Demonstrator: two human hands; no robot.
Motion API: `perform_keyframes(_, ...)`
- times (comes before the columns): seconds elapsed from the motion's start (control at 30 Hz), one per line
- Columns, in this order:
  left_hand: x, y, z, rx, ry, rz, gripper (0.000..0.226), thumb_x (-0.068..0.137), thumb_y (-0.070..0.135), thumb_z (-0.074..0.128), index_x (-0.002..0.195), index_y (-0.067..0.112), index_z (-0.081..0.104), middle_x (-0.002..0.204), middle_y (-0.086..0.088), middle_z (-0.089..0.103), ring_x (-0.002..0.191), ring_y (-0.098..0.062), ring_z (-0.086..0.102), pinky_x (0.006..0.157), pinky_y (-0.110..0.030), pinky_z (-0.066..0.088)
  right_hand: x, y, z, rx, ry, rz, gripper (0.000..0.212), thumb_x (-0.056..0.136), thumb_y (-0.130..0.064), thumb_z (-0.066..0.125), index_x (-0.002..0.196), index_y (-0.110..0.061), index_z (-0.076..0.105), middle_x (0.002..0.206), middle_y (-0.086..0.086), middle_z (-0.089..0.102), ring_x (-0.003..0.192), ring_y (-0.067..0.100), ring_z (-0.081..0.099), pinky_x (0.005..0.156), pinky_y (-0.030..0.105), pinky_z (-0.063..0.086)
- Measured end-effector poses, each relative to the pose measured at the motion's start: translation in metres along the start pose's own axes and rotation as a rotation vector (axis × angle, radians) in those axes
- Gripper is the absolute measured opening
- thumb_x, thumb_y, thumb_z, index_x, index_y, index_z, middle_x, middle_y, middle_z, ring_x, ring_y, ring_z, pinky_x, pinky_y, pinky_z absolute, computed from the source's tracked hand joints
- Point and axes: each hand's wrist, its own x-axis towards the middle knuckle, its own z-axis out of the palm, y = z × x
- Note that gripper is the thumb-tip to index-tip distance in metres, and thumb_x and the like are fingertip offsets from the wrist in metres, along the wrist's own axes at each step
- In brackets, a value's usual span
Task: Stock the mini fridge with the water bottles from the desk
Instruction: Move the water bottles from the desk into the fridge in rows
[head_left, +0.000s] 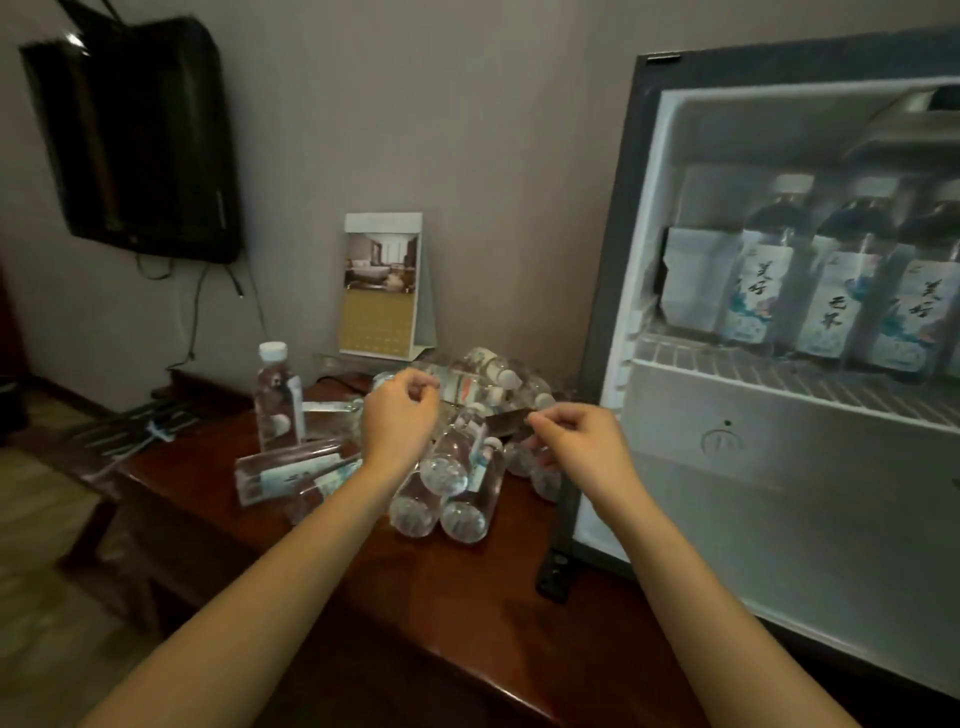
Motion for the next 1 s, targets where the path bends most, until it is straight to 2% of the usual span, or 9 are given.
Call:
perform_keyframes(0.17,0.006,-0.064,-0.032,0.238,-0.067,-0.177,0.016,0.088,0.017,0.053,0.098,0.016,0.065,0.101,-0.005,0.067,0.084,-0.02,0.058,0.073,-0.028,0.043,0.01,0.031,0.05,-0.111,-0.167,0.129,0.02,0.091,-0.014,0.055,0.076,-0.008,0.065,0.069,0.009,0.066,0.053,0.015,0.058,0.054,0.027,0.05)
perform_keyframes(0.27,0.007,-0.091,-0.041,0.357,-0.221,-0.265,0.023,0.087,0.025,0.056,0.106,0.016,0.064,0.112,-0.006,0.066,0.1,-0.024,0.06,0.085,-0.033,0.048,0.009,0.047,0.074,-0.092,-0.268,0.234,0.017,0.093,-0.013,0.054,0.084,-0.005,0.066,0.074,0.012,0.066,0.055,0.017,0.058,0.053,0.026,0.049)
perform_keyframes(0.33,0.005,-0.1,-0.044,0.381,-0.301,-0.272,0.026,0.086,0.03,0.056,0.108,0.017,0.063,0.111,-0.003,0.066,0.101,-0.023,0.06,0.087,-0.036,0.05,0.005,0.054,0.089,-0.079,-0.328,0.276,0.017,0.094,-0.013,0.051,0.087,-0.006,0.064,0.076,0.012,0.065,0.056,0.015,0.058,0.05,0.021,0.048)
perform_keyframes(0.5,0.005,-0.101,-0.051,0.44,-0.405,-0.254,0.028,0.084,0.041,0.059,0.095,0.016,0.067,0.098,-0.004,0.069,0.089,-0.021,0.064,0.078,-0.033,0.051,-0.005,0.062,0.124,-0.007,-0.416,0.38,0.02,0.096,-0.018,0.049,0.107,-0.006,0.06,0.094,0.011,0.066,0.071,0.014,0.062,0.066,0.022,0.052)
perform_keyframes(0.63,-0.003,-0.103,-0.054,0.238,-0.63,-0.428,0.027,0.086,0.041,0.059,0.098,0.018,0.065,0.096,-0.002,0.068,0.086,-0.019,0.065,0.071,-0.033,0.054,-0.014,0.063,0.146,0.086,-0.415,0.448,0.023,0.094,-0.029,0.054,0.103,-0.009,0.06,0.09,0.007,0.065,0.082,0.017,0.063,0.073,0.025,0.054)
perform_keyframes(0.77,-0.007,-0.111,-0.053,-0.024,-0.745,-0.555,0.027,0.076,0.033,0.068,0.101,0.022,0.067,0.102,-0.003,0.071,0.095,-0.021,0.068,0.093,-0.042,0.051,-0.018,0.067,0.149,0.209,-0.437,0.489,0.021,0.085,-0.026,0.067,0.1,-0.013,0.063,0.09,0.001,0.067,0.094,0.017,0.063,0.087,0.029,0.051)
perform_keyframes(0.83,-0.007,-0.108,-0.055,-0.085,-0.798,-0.555,0.018,0.085,0.017,0.062,0.102,0.022,0.066,0.098,-0.003,0.072,0.09,-0.018,0.068,0.081,-0.035,0.055,-0.02,0.065,0.148,0.245,-0.481,0.478,0.022,0.08,-0.023,0.072,0.1,-0.017,0.064,0.1,0.0,0.069,0.102,0.017,0.062,0.089,0.029,0.048)
perform_keyframes(0.9,-0.008,-0.102,-0.057,-0.09,-0.794,-0.562,0.027,0.086,0.009,0.06,0.11,0.021,0.06,0.095,-0.001,0.068,0.084,-0.017,0.066,0.068,-0.03,0.054,-0.023,0.061,0.148,0.24,-0.504,0.454,0.025,0.078,-0.021,0.074,0.101,-0.019,0.065,0.106,0.0,0.069,0.102,0.015,0.061,0.085,0.027,0.045)
perform_keyframes(1.0,-0.011,-0.098,-0.063,-0.069,-0.761,-0.561,0.041,0.082,0.004,0.061,0.116,0.024,0.05,0.096,-0.002,0.062,0.076,-0.018,0.062,0.061,-0.027,0.051,-0.027,0.059,0.147,0.293,-0.513,0.423,0.033,0.078,-0.01,0.073,0.11,-0.015,0.065,0.107,0.003,0.069,0.095,0.012,0.064,0.075,0.022,0.049)
